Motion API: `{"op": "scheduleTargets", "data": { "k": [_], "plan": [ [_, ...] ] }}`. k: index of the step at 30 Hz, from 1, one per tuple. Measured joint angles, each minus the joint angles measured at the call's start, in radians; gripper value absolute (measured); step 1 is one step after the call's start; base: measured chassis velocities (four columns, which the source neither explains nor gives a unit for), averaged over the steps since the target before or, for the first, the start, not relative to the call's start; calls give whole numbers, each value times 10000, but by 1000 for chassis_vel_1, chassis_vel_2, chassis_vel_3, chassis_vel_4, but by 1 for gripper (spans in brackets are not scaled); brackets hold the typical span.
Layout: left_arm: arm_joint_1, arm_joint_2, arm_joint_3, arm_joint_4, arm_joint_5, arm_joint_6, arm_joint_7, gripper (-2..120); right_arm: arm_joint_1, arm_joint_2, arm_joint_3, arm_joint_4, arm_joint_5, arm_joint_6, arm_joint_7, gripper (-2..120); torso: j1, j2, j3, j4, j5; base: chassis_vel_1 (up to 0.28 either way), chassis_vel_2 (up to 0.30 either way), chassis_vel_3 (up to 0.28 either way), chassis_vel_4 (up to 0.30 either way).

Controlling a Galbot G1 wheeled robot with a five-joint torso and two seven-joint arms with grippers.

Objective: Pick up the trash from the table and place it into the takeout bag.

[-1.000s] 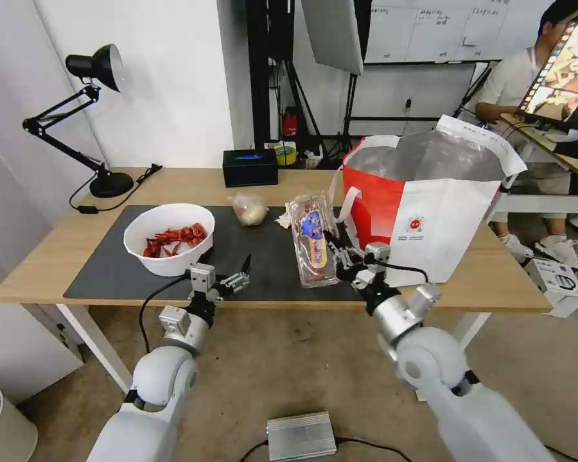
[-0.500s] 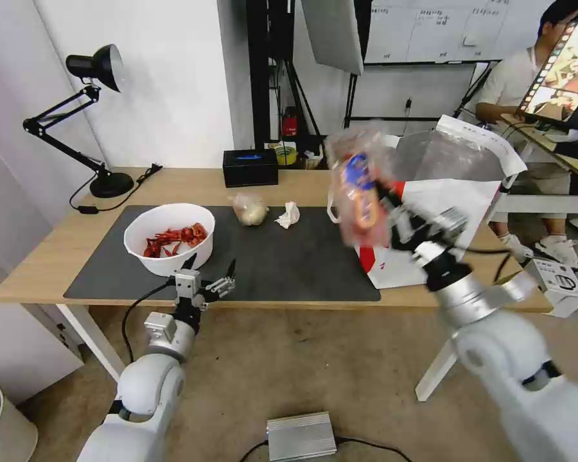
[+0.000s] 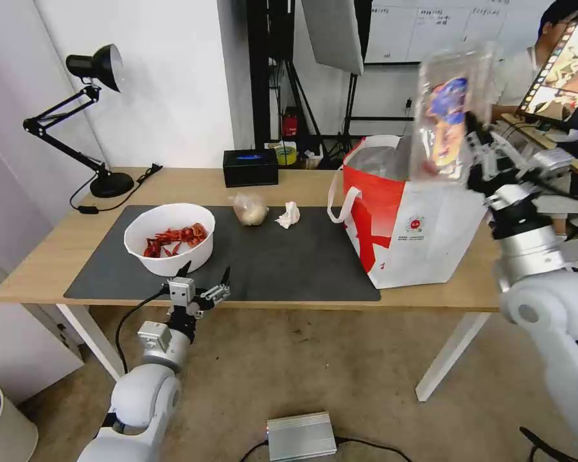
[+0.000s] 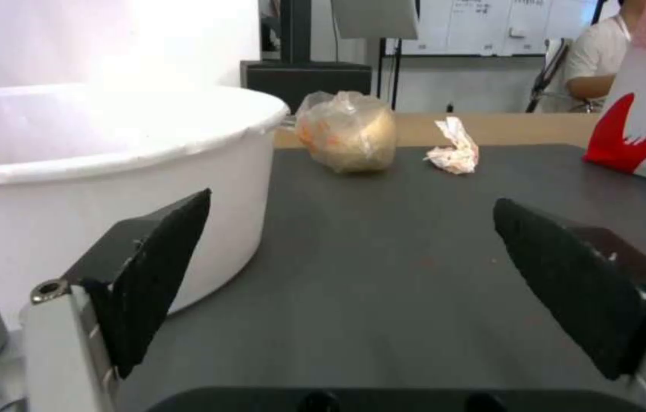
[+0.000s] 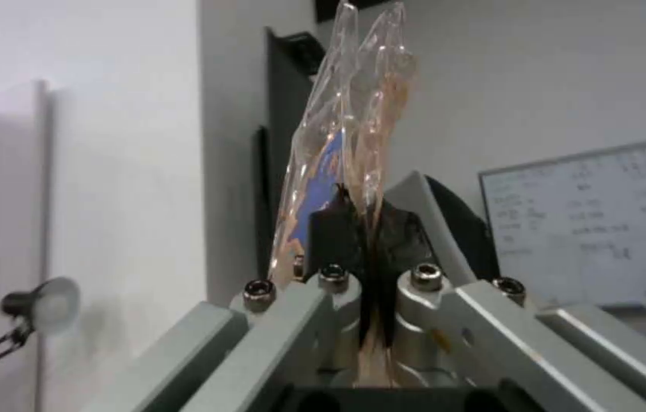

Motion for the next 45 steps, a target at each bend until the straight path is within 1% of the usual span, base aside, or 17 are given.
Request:
{"op": "scheduleTargets", "data": {
  "k": [6, 8, 9, 11, 12, 13, 16, 17, 20, 21, 24, 25, 28, 29, 32, 36, 45],
  "plan": [
    [13, -92, -27, -1, 4, 4, 1, 100, 807, -159, -138, -318, 1500, -1067, 1146, 0, 0, 0, 1, 1, -2, 0, 0, 0, 0],
    [30, -141, -29, -2, 6, 20, 1, 100, 1207, -84, -262, -409, 2649, -1654, 1982, 0, 0, 0, 1, 0, -1, 0, 0, 0, 0],
    [30, -141, -29, -2, 6, 20, 1, 100, 1207, -84, -262, -409, 2649, -1654, 1982, 0, 0, 0, 1, 0, -1, 0, 0, 0, 0],
    [24, -151, -29, -5, 9, 36, 3, 100, 1520, -20, -351, -484, 3581, -1992, 2669, 0, -1, -1, 1, 0, -1, 0, 0, 0, 0],
    [-11, -154, -43, -5, 9, 52, 3, 100, 1790, 31, -434, -574, 4327, -2235, 3251, 0, 0, 0, 1, 1, -2, 0, 0, 0, 0],
    [-11, -154, -43, -5, 9, 52, 3, 100, 1790, 31, -434, -574, 4327, -2235, 3251, 0, 0, 0, 1, 1, -2, 0, 0, 0, 0],
    [-88, -155, -89, 41, 2, 67, 8, 100, 2505, 180, -620, -829, 5740, -2566, 4689, 0, 0, 0, 1, 0, -2, 0, 0, 0, 0],
    [-88, -155, -89, 41, 2, 67, 8, 100, 2505, 180, -620, -829, 5740, -2566, 4689, 0, 0, 0, 1, 0, -2, 0, 0, 0, 0],
    [-124, -156, -114, 83, -9, 73, 19, 100, 3218, 360, -811, -1056, 6796, -2729, 5847, 0, 0, -1, 1, 0, -2, 0, 0, 0, 0],
    [-124, -156, -114, 83, -9, 73, 19, 100, 3218, 360, -811, -1056, 6796, -2729, 5847, 0, 0, -1, 1, 0, -2, 0, 0, 0, 0],
    [-148, -163, -141, 102, -16, 77, 27, 100, 4007, 646, -938, -1223, 7998, -2772, 7125, 0, 0, -1, 1, 1, -2, 0, 0, 0, 0],
    [-148, -163, -141, 102, -16, 77, 27, 100, 4007, 646, -938, -1223, 7998, -2772, 7125, 0, 0, -1, 1, 1, -2, 0, 0, 0, 0],
    [-140, -158, -194, 104, -21, 81, 28, 100, 4620, 819, -1058, -1318, 9036, -2879, 8479, 0, 0, -1, 1, 1, -3, 0, 0, 0, 0],
    [-140, -158, -194, 104, -21, 81, 28, 100, 4620, 819, -1058, -1318, 9036, -2879, 8479, 0, 0, -1, 1, 1, -3, 0, 0, 0, 0],
    [-114, -157, -228, 102, -24, 83, 30, 100, 4988, 967, -1184, -1494, 9493, -3018, 9609, 0, 0, -1, 1, 1, -3, 0, 0, 0, 0],
    [-87, -175, -232, 101, -25, 83, 30, 100, 5084, 1118, -1230, -1703, 9509, -3024, 9990, 0, 0, -1, 1, 1, -2, 0, 0, 0, 0],
    [-90, -210, -198, 87, -22, 93, 32, 100, 4987, 1249, -1227, -1753, 9562, -3061, 10239, 0, 0, -1, 1, 0, -2, 0, 0, 0, 0]
  ]
}}
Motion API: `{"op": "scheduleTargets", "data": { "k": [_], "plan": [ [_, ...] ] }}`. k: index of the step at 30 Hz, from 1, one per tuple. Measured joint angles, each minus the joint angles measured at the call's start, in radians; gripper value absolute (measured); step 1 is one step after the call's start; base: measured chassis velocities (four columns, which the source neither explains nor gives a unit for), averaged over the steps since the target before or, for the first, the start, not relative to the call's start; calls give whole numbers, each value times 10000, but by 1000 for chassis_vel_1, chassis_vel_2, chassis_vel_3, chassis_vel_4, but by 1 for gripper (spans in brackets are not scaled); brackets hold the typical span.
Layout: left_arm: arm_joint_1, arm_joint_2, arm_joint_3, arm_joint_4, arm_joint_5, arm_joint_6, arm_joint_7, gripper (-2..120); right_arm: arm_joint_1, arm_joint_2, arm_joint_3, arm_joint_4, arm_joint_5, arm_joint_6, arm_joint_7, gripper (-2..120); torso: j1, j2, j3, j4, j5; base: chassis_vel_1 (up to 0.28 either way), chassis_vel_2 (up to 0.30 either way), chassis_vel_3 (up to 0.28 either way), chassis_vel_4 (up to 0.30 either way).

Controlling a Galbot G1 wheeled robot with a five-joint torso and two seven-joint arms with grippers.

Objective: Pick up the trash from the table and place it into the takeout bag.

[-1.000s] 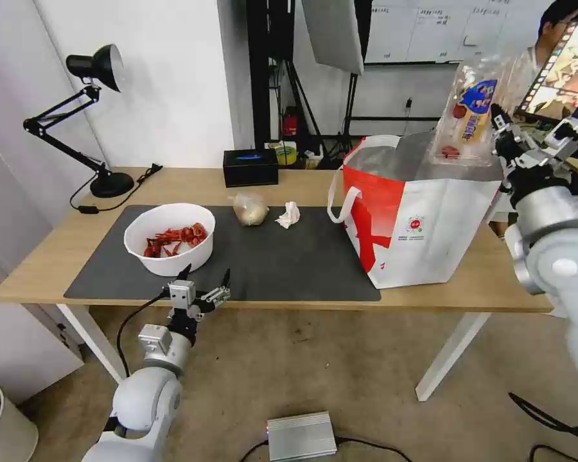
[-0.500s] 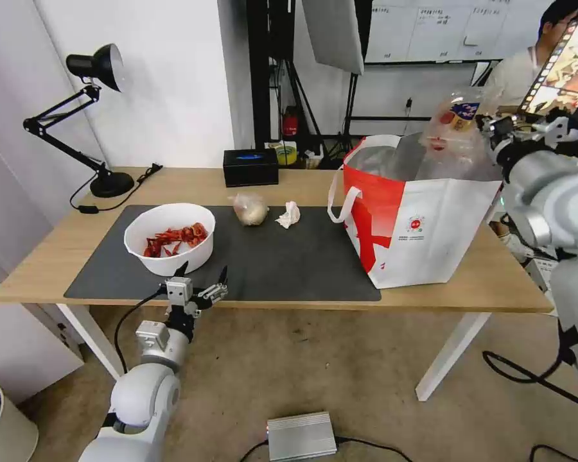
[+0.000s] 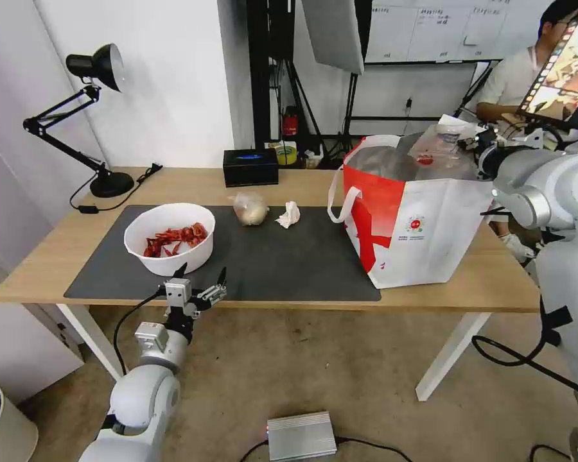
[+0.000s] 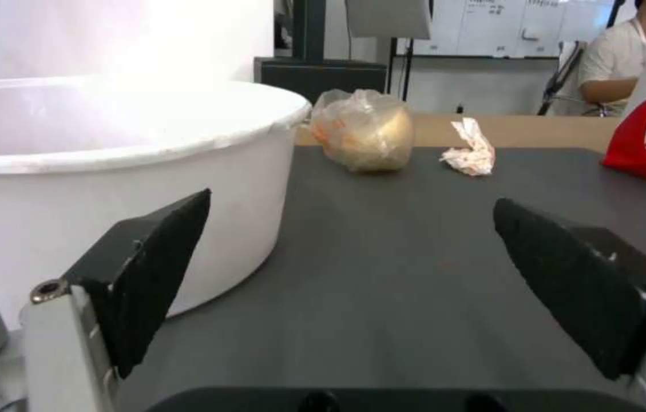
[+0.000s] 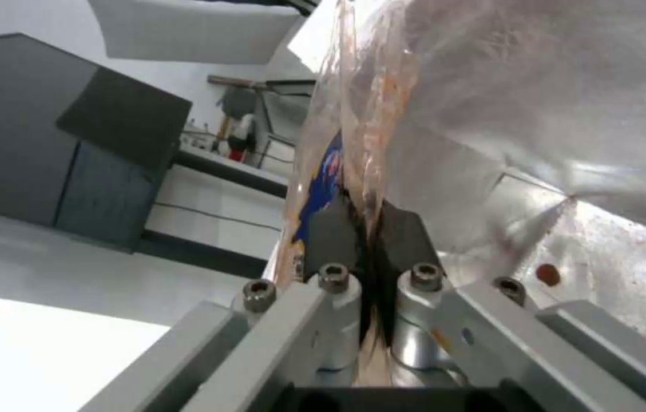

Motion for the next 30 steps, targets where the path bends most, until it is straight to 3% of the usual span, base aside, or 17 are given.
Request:
{"op": "scheduleTargets", "data": {
  "k": [2, 12, 17, 18, 21, 25, 26, 28, 29, 30],
  "plan": [
    [5, 4, 6, -33, -77, 16, 0, 100, -25, 13, 1, 24, 9, -10, 16, 2, 0, 0, -1, 0, 0, 0, 0, 0, 0],
    [115, 126, -9, -395, -586, 338, -69, 100, -374, -36, 63, 314, 61, -39, -23, 43, 0, 0, -1, 1, -1, 0, 0, 0, 0],
    [151, 127, -20, -441, -586, 338, -70, 100, -497, -56, 104, 419, 54, -39, -40, 57, 0, 0, -2, 0, 0, 0, 0, 0, 0],
    [157, 131, -20, -452, -586, 338, -73, 100, -574, -78, 142, 480, 44, -36, -133, 64, 0, 0, -1, 1, 0, 0, 0, 0, 0],
    [161, 139, -20, -470, -586, 338, -81, 100, -799, -122, 237, 634, -75, -11, -661, 68, 0, 0, -1, 1, 0, 0, 0, 0, 0],
    [232, 137, -53, -547, -584, 333, -91, 100, -1852, -415, 507, 1489, -686, 616, -3991, 73, 0, 1, -2, 0, -1, 0, 0, 0, 0],
    [232, 137, -53, -547, -584, 333, -91, 100, -1852, -415, 507, 1489, -686, 616, -3991, 73, 0, 1, -2, 0, -1, 0, 0, 0, 0],
    [271, 106, -88, -565, -584, 314, -91, 100, -2469, -645, 545, 1825, -1427, 911, -5588, 73, -2, 1, -2, 0, 0, 0, 0, 0, 0],
    [271, 106, -88, -565, -584, 314, -91, 100, -2469, -645, 545, 1825, -1427, 911, -5588, 73, -2, 1, -2, 0, 0, 0, 0, 0, 0],
    [271, 88, -106, -566, -583, 300, -90, 100, -2772, -745, 548, 1963, -1832, 1045, -6360, 73, -1, 1, -2, 0, 0, 0, 0, 0, 0]
  ]
}}
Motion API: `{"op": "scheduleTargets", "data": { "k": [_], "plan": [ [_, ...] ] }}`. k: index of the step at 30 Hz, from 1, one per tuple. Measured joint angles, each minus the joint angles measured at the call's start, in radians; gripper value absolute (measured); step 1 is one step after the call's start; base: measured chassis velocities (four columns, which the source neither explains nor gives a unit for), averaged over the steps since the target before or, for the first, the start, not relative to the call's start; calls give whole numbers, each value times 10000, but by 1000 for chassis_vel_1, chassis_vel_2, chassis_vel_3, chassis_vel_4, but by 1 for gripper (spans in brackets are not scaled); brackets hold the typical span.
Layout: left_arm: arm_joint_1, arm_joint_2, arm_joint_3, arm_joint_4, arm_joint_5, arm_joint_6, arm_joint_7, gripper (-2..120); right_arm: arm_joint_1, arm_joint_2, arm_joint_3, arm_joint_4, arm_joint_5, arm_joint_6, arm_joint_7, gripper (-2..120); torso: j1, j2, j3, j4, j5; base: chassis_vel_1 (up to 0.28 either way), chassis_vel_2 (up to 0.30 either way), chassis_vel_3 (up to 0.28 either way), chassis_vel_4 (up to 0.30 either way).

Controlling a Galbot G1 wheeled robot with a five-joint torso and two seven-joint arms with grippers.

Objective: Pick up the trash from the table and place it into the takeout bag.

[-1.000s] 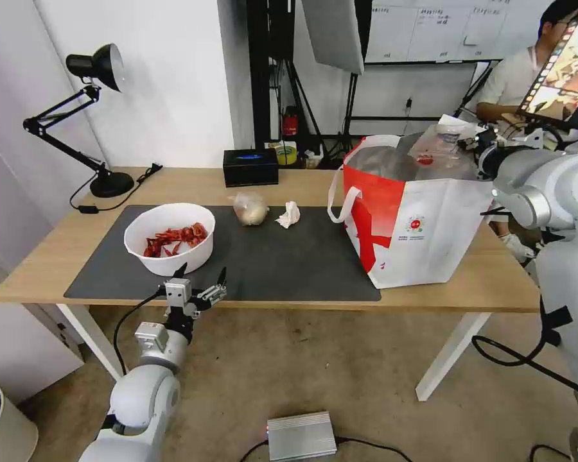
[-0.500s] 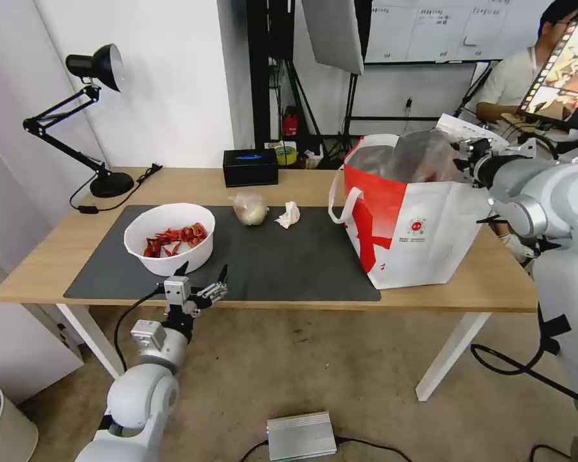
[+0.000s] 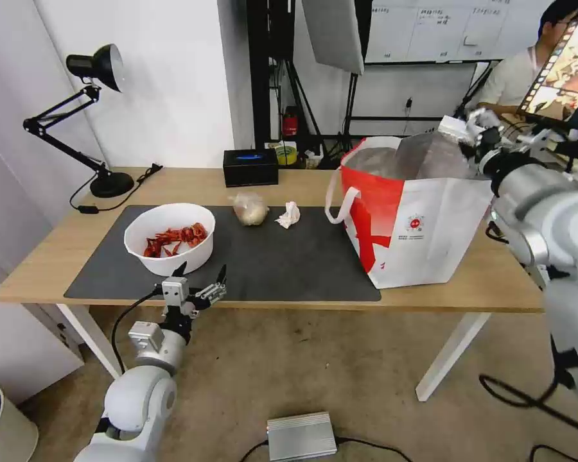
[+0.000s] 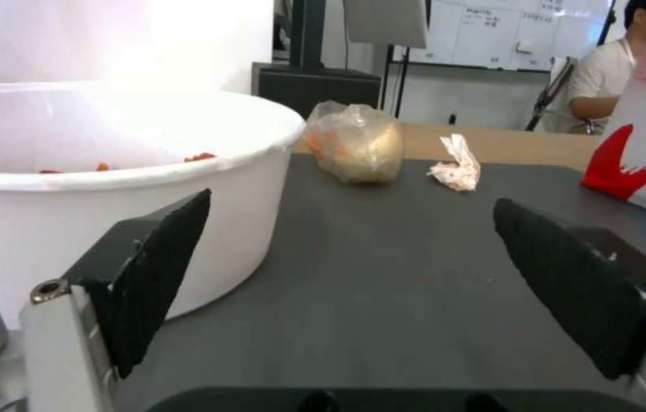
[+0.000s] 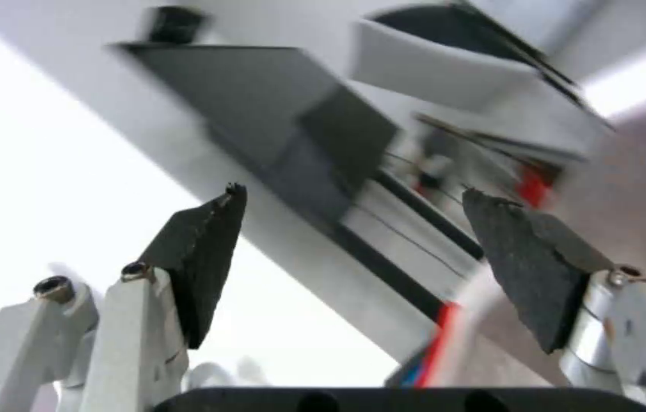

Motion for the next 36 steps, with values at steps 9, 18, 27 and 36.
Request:
{"op": "scheduleTargets", "data": {
  "k": [9, 18, 27, 36],
  "plan": [
    [98, -108, -213, 14, 52, -231, -13, 100, -2104, -360, -183, 826, -4316, 621, -4047, 68, 0, 0, 0, 1, -1, 0, 0, 0, 0],
    [257, -213, -405, 29, 420, -297, -135, 100, -4329, 708, -393, 931, -8786, 1533, -4550, 68, 0, 1, 1, 1, -1, 0, 0, 0, 0],
    [432, -342, -479, 30, 763, -424, -114, 100, -5705, 1902, -219, 576, -11093, 2138, -4339, 84, 0, 1, 0, 0, -2, 0, 0, 0, 0],
    [799, -357, -710, 4, 796, -587, 123, 100, -6803, 2980, -172, -104, -13515, 2551, -3574, 100, 0, 0, 1, 1, 0, 0, 0, 0, 0]
  ]
}}
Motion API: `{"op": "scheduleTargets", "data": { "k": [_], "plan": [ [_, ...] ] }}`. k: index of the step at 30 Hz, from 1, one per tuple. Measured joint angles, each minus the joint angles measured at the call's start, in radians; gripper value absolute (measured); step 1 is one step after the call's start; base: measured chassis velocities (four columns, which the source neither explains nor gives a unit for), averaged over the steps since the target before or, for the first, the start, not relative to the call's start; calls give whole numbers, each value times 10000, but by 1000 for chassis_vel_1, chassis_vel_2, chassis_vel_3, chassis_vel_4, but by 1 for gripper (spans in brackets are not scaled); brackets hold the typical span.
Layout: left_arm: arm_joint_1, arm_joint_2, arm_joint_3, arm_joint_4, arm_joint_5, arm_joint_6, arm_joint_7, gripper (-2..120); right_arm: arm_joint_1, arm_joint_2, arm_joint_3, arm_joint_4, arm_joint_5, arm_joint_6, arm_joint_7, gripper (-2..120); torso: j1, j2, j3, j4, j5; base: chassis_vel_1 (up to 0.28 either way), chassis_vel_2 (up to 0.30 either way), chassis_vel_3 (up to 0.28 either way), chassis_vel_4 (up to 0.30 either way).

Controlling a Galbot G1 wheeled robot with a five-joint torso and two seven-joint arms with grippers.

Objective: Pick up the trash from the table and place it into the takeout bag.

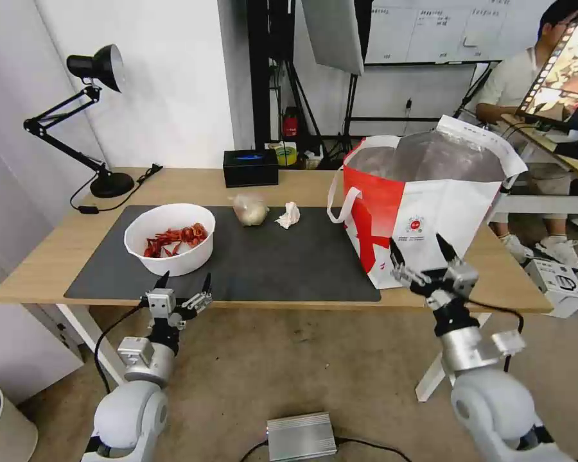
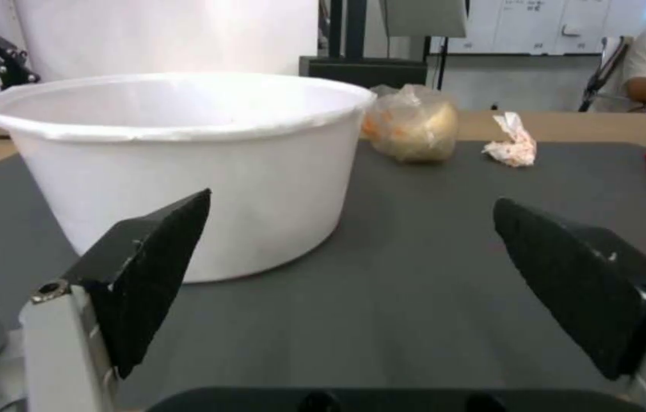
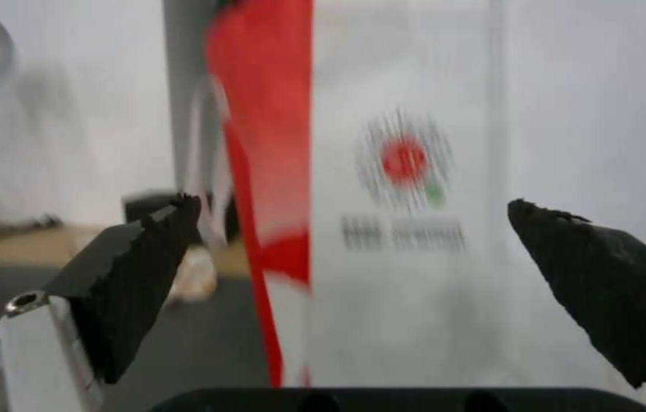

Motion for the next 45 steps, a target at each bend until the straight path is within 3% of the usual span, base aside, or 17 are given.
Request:
{"op": "scheduleTargets", "data": {
  "k": [15, 36, 45],
  "plan": [
    [246, -13, -28, -92, -219, -72, 393, 100, -773, 846, -854, -214, -586, 320, 261, 100, 0, 0, 0, 0, 0, 0, 0, 0, 0],
    [309, 20, -77, -139, -277, -91, 434, 100, -544, 634, -1136, -197, -477, 276, 326, 100, 0, -1, 0, 0, 0, 0, 0, 0, 0],
    [310, -41, -81, -141, -265, -93, 432, 100, 867, 177, -2192, -543, 11, 24, -258, 100, 1, -1, 0, 0, 1, 0, 0, 0, 0]
  ]
}}
